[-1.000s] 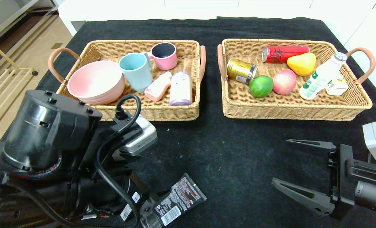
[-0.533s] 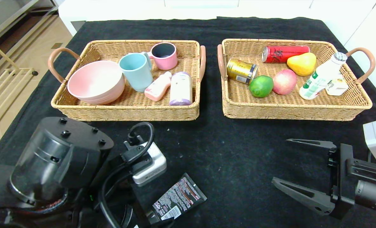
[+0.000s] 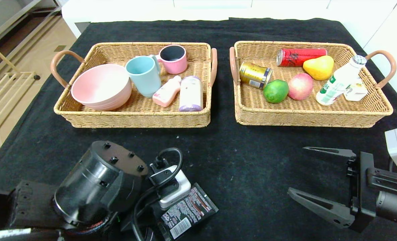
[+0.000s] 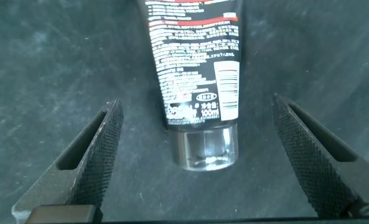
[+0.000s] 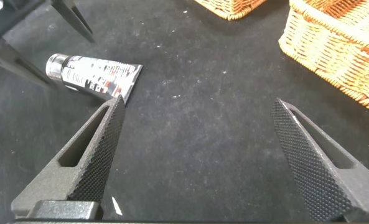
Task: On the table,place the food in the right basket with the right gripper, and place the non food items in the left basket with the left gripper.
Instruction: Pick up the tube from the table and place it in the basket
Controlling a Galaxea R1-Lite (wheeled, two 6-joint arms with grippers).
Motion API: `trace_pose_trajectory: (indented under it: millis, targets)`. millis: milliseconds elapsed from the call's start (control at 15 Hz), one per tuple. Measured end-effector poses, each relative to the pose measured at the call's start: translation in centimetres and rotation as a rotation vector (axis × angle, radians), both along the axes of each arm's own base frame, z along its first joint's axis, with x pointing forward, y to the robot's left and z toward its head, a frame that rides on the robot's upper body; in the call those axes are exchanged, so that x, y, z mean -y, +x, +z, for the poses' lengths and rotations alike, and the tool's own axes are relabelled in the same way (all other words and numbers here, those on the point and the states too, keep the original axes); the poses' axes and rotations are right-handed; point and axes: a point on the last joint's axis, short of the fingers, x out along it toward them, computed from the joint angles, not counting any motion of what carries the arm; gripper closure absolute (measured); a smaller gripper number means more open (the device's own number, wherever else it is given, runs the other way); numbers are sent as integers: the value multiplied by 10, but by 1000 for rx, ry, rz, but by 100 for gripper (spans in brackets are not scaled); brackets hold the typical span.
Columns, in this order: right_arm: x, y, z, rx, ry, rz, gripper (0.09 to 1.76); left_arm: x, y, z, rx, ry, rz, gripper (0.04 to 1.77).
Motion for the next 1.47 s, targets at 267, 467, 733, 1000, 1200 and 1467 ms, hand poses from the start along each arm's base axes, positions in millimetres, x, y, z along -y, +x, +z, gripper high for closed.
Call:
trace_pose_trajectory:
  millis: [267,467,733,1000,1200,1467]
  targets:
    - [0,0,0,-1,0,1,14,8,4,-6,1,34,7,10]
    - [0,0,0,-2,0,1,14,13,6,-12,-4,54,10,9]
    - [0,0,-1,-4,-2,3,14,16,9,-15,4,83,26,9]
    - [-1,0,-3,-9,-6,5,14,17,10,-19,-5,94,27,9]
    - [-2,0,-4,-17,-9,8,14,17,10,-21,-11,99,26,9]
    - [-2,1,-5,-21,-11,10,14,17,10,-22,-14,102,27,53]
